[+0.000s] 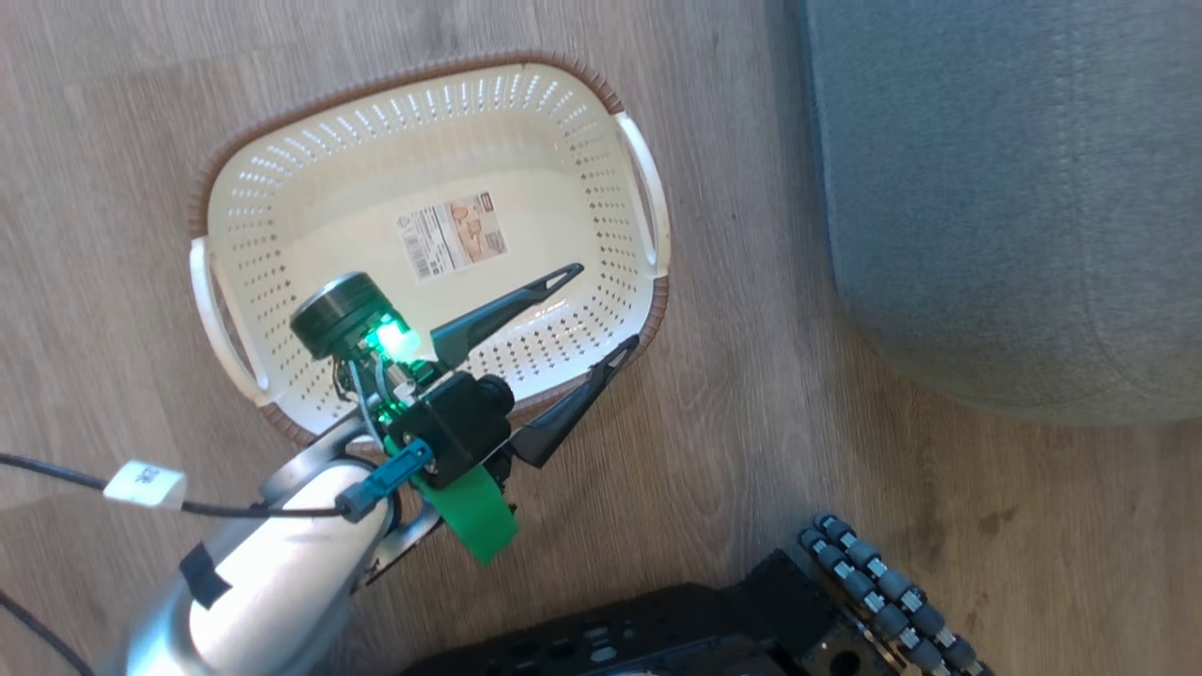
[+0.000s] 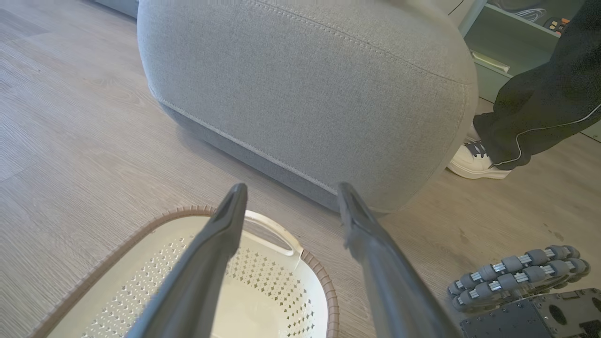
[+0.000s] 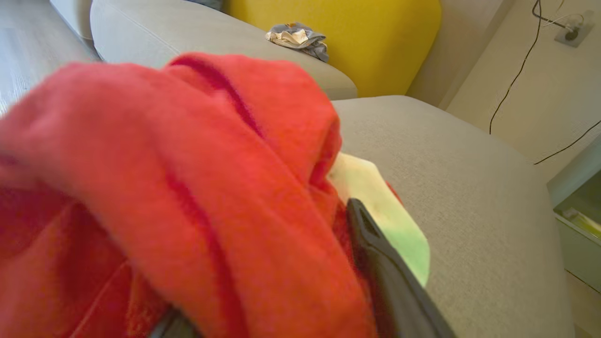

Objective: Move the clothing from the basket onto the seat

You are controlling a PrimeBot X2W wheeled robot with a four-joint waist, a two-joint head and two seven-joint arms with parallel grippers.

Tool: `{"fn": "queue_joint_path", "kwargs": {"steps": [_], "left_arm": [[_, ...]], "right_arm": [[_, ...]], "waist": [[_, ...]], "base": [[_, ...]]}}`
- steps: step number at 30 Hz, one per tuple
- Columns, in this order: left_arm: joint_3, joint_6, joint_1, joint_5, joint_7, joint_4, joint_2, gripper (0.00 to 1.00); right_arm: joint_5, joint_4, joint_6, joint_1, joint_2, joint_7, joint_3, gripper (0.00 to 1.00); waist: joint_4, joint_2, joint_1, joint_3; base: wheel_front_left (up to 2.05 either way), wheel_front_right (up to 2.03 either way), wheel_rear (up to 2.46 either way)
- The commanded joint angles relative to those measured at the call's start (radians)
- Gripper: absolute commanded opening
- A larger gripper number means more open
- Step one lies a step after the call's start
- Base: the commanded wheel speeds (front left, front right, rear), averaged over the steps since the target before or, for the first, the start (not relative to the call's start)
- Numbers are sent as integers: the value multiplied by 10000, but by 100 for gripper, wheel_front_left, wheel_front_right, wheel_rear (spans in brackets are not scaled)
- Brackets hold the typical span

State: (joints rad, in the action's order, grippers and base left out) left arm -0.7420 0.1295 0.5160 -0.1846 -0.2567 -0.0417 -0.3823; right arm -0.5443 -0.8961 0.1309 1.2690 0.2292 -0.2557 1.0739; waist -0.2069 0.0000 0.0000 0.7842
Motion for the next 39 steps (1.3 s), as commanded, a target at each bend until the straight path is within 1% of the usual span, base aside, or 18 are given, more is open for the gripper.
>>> {"fn": "queue_joint_path", "kwargs": {"steps": [1, 8, 15, 21, 27, 34, 39], "left_arm": [[239, 12, 32, 32, -51, 271, -27, 100], [132, 12, -121, 17, -51, 73, 277, 100], [280, 12, -353, -31, -51, -128, 678, 100], [449, 12, -650, -45, -51, -273, 999, 100], [687, 12, -877, -13, -51, -331, 1207, 100], [825, 12, -1129, -5, -51, -389, 1384, 100], [883, 12, -1294, -1, -51, -448, 1500, 100]], "right_arm": [[-51, 273, -2, 122, 117, -57, -43, 100], [-204, 175, -2, -244, 149, -59, -266, 100], [-301, -182, -2, -536, 433, -60, -744, 100], [-85, -376, -2, -801, 582, -60, -1176, 100], [-58, -686, -2, -1174, 915, -60, -1341, 100], [-132, -1126, -2, -1357, 1269, 154, -1243, 100], [-141, -1347, -2, -1369, 1338, 237, -1370, 100]], "waist": [[-44, 0, 0, -190], [-131, 0, 0, -1043], [-178, 0, 0, -1993], [-200, 0, 0, -2748], [-156, 0, 0, -3261], [-109, 0, 0, -3761], [-66, 0, 0, -4071]], "base": [[0, 0, 0], [0, 0, 0], [0, 0, 0], [0, 0, 0], [0, 0, 0], [0, 0, 0], [0, 0, 0]]}}
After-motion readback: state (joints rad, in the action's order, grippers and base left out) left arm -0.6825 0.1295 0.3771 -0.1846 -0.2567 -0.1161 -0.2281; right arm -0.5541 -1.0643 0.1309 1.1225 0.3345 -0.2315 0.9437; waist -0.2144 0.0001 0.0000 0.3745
